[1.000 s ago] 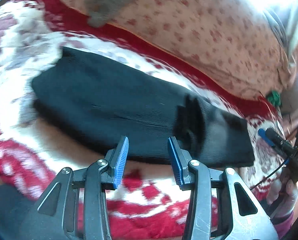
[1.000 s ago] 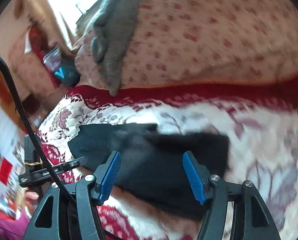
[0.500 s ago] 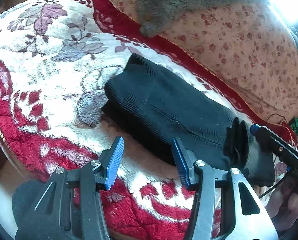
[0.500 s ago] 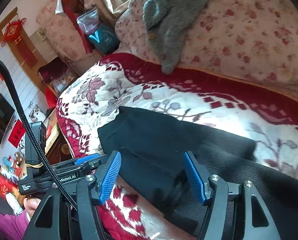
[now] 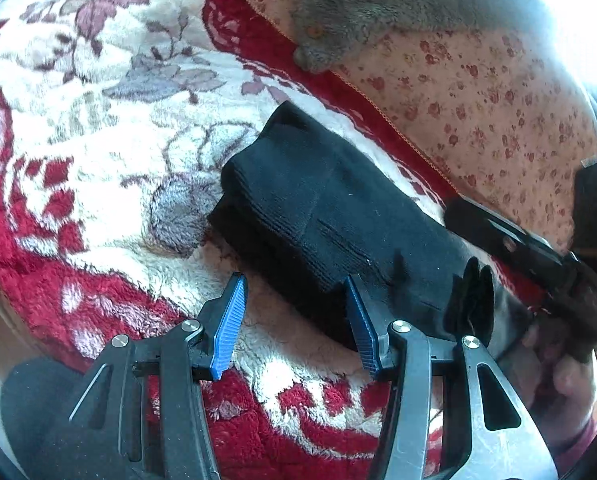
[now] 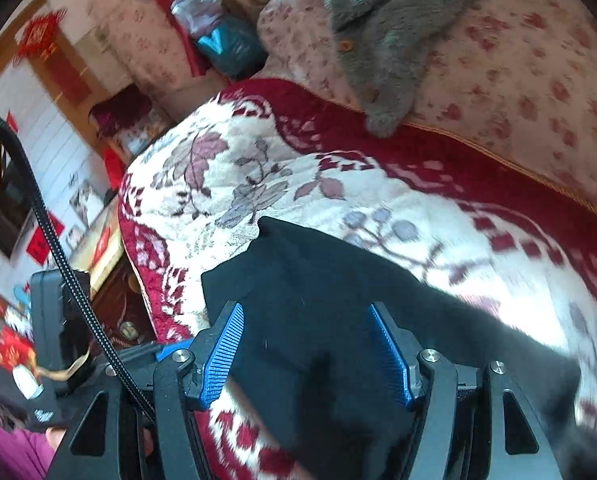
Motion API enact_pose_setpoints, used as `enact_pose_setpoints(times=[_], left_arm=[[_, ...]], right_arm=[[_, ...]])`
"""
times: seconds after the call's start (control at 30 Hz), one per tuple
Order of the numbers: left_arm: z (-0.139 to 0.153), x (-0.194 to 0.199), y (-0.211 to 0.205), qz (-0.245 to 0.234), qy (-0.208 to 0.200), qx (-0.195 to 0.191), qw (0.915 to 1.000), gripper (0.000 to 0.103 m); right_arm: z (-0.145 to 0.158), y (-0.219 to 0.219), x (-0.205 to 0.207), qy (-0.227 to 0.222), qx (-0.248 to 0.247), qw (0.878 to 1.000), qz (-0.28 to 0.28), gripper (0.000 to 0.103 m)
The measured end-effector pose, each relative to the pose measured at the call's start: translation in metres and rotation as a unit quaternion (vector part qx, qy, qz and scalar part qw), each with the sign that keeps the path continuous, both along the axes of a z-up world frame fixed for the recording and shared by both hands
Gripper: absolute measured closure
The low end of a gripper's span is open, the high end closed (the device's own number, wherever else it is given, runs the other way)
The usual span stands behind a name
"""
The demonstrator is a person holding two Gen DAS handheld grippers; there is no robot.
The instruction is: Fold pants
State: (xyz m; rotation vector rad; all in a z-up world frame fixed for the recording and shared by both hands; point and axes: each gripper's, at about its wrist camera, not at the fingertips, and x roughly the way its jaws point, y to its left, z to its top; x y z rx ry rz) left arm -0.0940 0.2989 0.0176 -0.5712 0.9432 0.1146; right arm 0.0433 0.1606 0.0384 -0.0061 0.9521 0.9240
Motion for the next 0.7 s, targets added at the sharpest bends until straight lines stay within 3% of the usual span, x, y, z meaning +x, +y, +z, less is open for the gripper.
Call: enact_pose_setpoints(times=[0.23, 0.47, 0.5, 0.53, 0.63, 0.7], left_arm=[[-0.003, -0.002, 0.005, 0.029, -0.014, -0.031, 0.999, 0.05], [-0.009, 0.001, 0.009, 0.046, -0.019, -0.051, 0.9974, 0.043], [-0.01, 0.001, 0.009, 0.049, -0.021, -0.052, 0.9972, 0.043], [-0.011, 0.001, 0.009, 0.051, -0.022, -0.053, 0.9971, 0.041], [-0.011, 0.0, 0.008, 0.048, -0.039, -0.063, 0.9961, 0.028], [-0.012, 0.0, 0.007, 0.051, -0.042, -0.059, 0.996, 0.027]], right_arm=[[-0.008, 0.059, 0.028, -0.027, -0.055, 0.997, 0.056, 0.04], [-0.022, 0.118, 0.038, -0.07, -0.131, 0.982, 0.115, 0.04], [-0.025, 0.126, 0.04, -0.075, -0.146, 0.979, 0.122, 0.044], [-0.029, 0.133, 0.041, -0.079, -0.156, 0.976, 0.13, 0.055], [-0.042, 0.146, 0.042, -0.087, -0.179, 0.969, 0.149, 0.072], [-0.048, 0.149, 0.042, -0.094, -0.181, 0.966, 0.161, 0.076]])
